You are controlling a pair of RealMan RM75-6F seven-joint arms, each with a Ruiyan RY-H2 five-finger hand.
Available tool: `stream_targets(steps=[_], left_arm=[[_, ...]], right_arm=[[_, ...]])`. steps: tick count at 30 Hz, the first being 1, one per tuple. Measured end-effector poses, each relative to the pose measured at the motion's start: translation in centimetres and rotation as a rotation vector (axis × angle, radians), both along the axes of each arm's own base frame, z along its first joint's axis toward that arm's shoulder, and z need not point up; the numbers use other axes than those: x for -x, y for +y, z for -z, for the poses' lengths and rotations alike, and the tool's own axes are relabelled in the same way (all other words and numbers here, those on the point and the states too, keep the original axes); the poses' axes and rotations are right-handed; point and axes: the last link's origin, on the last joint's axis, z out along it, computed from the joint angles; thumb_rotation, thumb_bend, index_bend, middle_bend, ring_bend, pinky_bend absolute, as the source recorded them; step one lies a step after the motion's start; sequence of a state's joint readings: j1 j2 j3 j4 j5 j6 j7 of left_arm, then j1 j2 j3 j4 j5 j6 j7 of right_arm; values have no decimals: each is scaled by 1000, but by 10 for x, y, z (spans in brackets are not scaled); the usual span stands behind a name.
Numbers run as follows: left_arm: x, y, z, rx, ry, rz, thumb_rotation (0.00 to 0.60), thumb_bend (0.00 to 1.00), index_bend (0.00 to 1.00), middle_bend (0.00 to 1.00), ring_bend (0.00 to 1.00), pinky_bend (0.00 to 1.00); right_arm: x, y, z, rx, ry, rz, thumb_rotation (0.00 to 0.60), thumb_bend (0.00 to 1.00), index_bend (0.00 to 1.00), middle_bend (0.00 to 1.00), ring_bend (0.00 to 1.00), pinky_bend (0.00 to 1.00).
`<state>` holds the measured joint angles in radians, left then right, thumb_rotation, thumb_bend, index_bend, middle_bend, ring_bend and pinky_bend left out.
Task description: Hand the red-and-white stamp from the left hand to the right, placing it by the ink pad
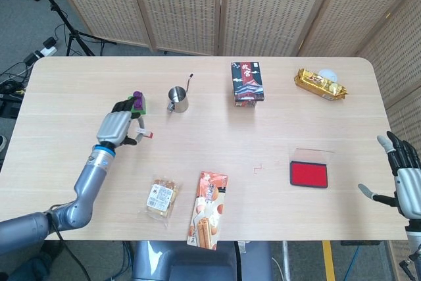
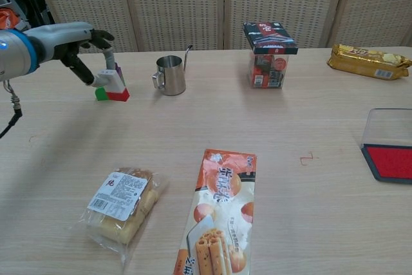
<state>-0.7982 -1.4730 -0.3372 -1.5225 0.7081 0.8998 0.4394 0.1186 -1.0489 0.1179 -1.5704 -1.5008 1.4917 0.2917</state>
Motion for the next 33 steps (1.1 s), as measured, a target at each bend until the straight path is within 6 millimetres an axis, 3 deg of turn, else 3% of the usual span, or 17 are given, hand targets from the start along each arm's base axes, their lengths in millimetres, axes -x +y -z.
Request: stream_targets(steps=[7, 12, 21, 33], left_arm=[[-61, 3, 46, 102, 5, 31, 600, 349, 590, 0, 0, 0], [-90, 2, 85, 170, 27, 13, 600, 345, 590, 0, 0, 0], [-102, 8, 111, 182, 56, -11, 600, 341, 590, 0, 0, 0], [-106, 10, 125, 176, 51, -23, 600, 329, 575, 0, 0, 0]], right_arm=[[3, -2, -3, -1, -16, 11, 600, 0, 0, 0, 0, 0], [8, -4, -8, 9, -30, 27, 600, 0, 0, 0, 0, 0], [15, -8, -15, 19, -59, 47, 600, 0, 0, 0, 0, 0], [16, -10, -16, 12, -66, 50, 600, 0, 0, 0, 0, 0]])
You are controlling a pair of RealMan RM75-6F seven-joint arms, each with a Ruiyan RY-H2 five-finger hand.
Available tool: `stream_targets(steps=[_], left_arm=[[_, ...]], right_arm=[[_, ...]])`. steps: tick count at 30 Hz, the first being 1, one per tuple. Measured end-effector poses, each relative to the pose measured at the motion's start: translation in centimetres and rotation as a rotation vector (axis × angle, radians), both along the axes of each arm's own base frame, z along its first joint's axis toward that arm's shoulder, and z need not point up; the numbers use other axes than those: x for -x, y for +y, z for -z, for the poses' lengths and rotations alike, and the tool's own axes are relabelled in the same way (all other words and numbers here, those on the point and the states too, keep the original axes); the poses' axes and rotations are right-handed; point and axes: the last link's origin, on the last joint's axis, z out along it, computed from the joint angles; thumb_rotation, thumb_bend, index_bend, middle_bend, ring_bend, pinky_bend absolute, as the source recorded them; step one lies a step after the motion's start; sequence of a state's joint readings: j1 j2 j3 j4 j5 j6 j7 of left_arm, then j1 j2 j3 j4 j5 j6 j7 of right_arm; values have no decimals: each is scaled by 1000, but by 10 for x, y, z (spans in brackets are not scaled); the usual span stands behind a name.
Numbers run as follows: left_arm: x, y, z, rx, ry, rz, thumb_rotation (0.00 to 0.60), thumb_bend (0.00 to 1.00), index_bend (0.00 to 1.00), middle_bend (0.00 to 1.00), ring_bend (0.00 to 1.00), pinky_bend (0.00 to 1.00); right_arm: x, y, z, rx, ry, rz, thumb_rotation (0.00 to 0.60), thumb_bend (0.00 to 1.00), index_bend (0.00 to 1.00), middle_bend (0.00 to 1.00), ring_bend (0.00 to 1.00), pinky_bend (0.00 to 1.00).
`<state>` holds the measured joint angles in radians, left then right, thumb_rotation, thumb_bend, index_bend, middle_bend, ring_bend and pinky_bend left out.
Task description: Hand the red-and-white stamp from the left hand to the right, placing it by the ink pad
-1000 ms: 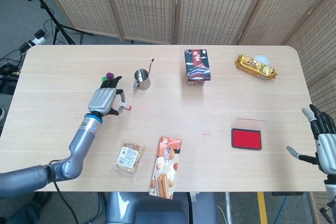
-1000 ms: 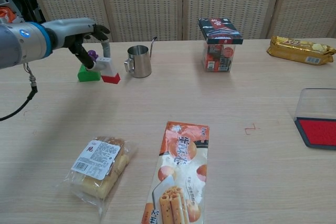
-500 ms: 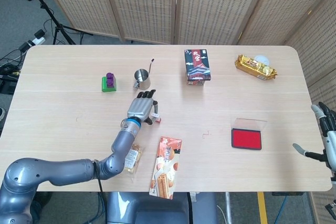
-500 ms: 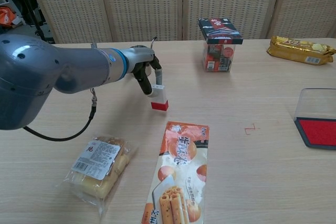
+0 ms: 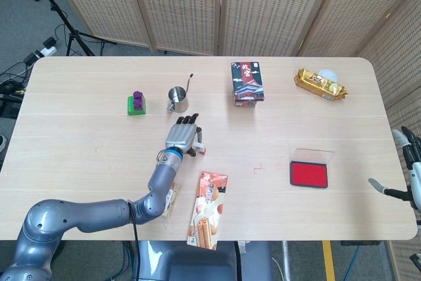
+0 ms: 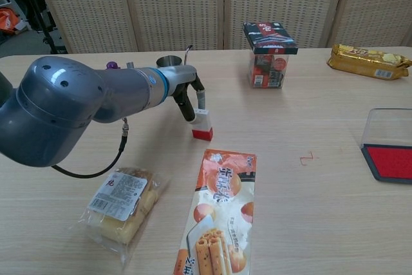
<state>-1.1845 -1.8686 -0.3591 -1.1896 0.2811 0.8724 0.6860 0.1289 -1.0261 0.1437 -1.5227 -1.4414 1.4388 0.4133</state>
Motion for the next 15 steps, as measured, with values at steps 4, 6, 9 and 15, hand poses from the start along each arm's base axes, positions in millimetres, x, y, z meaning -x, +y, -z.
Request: stream_targets(steps=[4, 6, 9, 15], left_arm=[[-1, -1, 4, 2, -5, -7, 600, 286, 425, 0, 0, 0], [-1, -1, 5, 1, -4, -4, 600, 260, 376, 0, 0, 0], [-1, -1, 5, -1, 3, -2, 600, 229, 352, 0, 0, 0], [1, -1, 3, 3, 13, -5, 600, 206, 192, 0, 0, 0]], right_arm=[[0, 0, -1, 3, -3, 0, 600, 0, 0, 0, 0, 0], [0, 0, -1, 4, -5, 0, 600, 0, 0, 0, 0, 0], [1, 0, -2, 5, -7, 0, 600, 0, 0, 0, 0, 0], [1, 1, -2, 6, -12, -2, 600, 0, 0, 0, 0, 0]])
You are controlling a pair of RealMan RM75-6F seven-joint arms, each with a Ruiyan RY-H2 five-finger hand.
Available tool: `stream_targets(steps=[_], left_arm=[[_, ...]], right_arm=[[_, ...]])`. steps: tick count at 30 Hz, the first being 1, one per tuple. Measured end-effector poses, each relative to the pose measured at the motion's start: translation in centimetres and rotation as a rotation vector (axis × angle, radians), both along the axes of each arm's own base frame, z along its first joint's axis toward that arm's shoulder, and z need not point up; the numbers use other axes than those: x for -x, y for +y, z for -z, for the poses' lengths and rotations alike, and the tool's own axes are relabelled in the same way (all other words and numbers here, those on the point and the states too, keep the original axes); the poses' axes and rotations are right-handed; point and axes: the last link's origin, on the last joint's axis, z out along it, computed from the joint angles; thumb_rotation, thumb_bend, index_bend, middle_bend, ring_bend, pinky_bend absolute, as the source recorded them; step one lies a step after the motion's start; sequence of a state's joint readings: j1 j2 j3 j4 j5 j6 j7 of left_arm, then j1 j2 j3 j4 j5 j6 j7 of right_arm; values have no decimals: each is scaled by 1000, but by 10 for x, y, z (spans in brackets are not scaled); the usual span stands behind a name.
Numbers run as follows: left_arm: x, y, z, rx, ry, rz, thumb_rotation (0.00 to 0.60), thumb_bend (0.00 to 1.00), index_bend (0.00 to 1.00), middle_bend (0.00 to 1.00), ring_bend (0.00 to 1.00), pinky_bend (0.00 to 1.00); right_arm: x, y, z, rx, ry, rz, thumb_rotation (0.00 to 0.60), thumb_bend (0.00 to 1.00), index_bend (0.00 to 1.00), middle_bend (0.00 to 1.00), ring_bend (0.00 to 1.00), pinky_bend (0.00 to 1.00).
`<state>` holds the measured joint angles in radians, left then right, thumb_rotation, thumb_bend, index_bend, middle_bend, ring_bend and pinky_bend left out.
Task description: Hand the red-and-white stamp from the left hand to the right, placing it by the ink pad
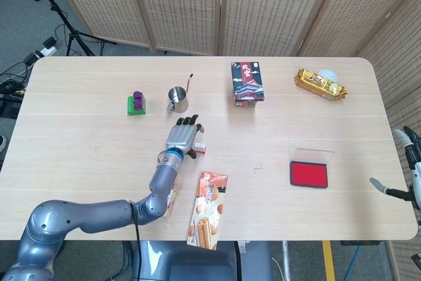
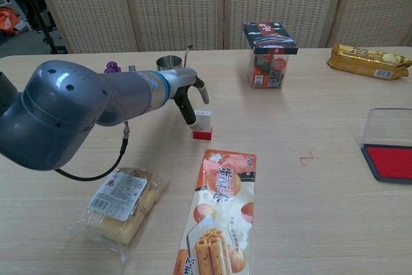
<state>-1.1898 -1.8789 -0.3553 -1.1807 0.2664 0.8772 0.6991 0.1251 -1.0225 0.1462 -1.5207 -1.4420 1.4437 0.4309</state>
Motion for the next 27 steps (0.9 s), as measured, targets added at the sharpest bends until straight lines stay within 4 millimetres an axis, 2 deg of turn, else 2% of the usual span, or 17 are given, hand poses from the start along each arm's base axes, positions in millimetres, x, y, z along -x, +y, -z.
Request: stream_targets(steps=[2, 8, 11, 14, 16, 19, 21, 27], left_arm=[[-1, 0, -1, 1, -2, 2, 600, 199, 132, 0, 0, 0], [-9, -4, -16, -2, -32, 41, 600, 163, 57, 0, 0, 0], [-14, -9, -34, -20, -53, 88, 600, 156, 12, 0, 0, 0], [-16, -13, -63, -72, -65, 151, 600, 155, 0, 0, 0, 0], [-12, -14, -91, -136, -62, 194, 600, 155, 0, 0, 0, 0], [6, -11, -136, -268, -38, 224, 600, 155, 0, 0, 0, 0], [26, -9, -164, -350, -30, 216, 600, 155, 0, 0, 0, 0], [94, -13, -221, -472, -25, 136, 600, 155, 0, 0, 0, 0]], right_arm=[[0, 0, 0, 0, 0, 1, 600, 0, 0, 0, 0, 0], [1, 0, 1, -2, 8, 2, 600, 0, 0, 0, 0, 0], [1, 0, 2, -5, 16, 2, 600, 0, 0, 0, 0, 0], [0, 1, 4, -7, 26, 1, 600, 0, 0, 0, 0, 0], [-1, 1, 5, -8, 34, -1, 600, 0, 0, 0, 0, 0], [-3, 1, 7, -10, 48, -6, 600, 0, 0, 0, 0, 0], [-4, 2, 9, -10, 60, -8, 600, 0, 0, 0, 0, 0], [-12, 0, 18, -19, 84, -10, 600, 0, 0, 0, 0, 0]])
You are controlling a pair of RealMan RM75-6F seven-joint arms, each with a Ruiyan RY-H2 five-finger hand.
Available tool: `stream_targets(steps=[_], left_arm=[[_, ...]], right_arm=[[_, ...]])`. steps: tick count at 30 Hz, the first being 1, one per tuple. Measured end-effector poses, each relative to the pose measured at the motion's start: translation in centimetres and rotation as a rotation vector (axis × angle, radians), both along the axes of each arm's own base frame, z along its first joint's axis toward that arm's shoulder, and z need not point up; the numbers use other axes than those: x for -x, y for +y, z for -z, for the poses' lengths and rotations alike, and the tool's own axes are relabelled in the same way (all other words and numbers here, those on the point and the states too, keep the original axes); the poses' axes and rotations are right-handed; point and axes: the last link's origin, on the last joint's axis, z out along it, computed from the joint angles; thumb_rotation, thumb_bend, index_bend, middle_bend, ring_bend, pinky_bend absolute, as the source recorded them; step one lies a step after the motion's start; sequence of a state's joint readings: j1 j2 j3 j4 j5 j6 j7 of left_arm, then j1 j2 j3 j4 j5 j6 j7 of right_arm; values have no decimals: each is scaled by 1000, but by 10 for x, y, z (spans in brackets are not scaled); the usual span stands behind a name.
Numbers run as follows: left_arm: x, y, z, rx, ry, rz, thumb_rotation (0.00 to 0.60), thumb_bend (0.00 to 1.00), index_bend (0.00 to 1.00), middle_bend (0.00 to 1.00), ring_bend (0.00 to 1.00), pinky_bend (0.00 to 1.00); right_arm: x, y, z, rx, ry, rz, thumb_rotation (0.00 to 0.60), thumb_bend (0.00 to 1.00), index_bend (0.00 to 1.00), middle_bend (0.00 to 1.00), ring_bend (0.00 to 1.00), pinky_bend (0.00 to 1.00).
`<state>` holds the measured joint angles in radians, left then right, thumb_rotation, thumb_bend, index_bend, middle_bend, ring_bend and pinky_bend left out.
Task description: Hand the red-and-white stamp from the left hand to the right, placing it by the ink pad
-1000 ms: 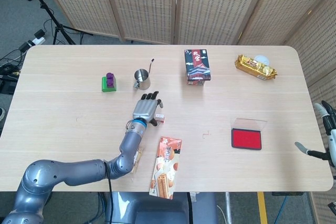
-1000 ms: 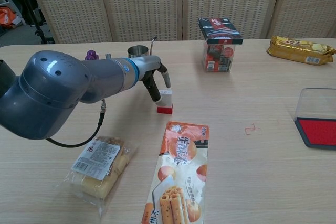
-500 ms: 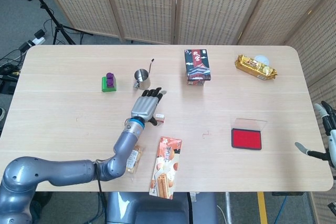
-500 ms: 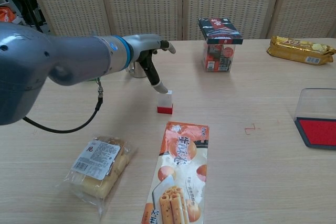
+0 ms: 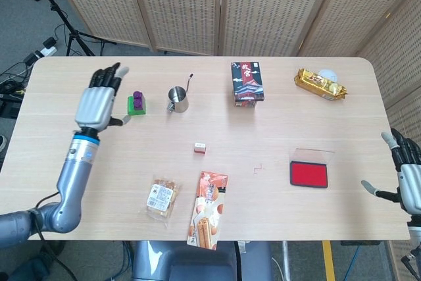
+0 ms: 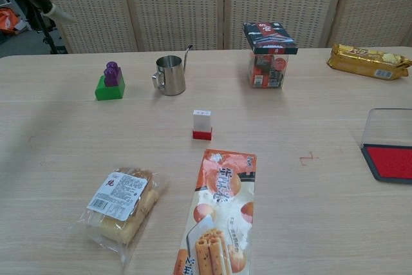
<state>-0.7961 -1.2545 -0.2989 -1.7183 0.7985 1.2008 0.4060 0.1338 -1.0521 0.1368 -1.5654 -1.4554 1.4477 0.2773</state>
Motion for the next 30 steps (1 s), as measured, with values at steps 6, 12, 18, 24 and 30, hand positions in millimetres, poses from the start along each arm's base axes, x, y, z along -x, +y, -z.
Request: stream_targets(steps=[6, 12, 18, 24, 30], left_arm=[[64, -23, -36, -73, -71, -68, 600, 160, 0, 0, 0, 0], [124, -69, -61, -120, -81, -131, 600, 164, 0, 0, 0, 0], [146, -99, -78, -134, -104, -142, 600, 174, 0, 0, 0, 0], [147, -107, -87, -135, -126, -133, 600, 178, 0, 0, 0, 0], [150, -106, -88, -99, -141, -151, 600, 186, 0, 0, 0, 0]], right_arm=[[-20, -14, 13, -51, 52, -26, 600, 0, 0, 0, 0, 0], [-57, -49, 27, -175, 68, -78, 600, 0, 0, 169, 140, 208], [-113, -94, 48, -255, 129, -159, 600, 0, 0, 589, 567, 713], [-170, -129, 86, -333, 95, -200, 600, 0, 76, 787, 783, 957], [-229, -148, 146, -413, 94, -234, 600, 0, 191, 901, 937, 1000]])
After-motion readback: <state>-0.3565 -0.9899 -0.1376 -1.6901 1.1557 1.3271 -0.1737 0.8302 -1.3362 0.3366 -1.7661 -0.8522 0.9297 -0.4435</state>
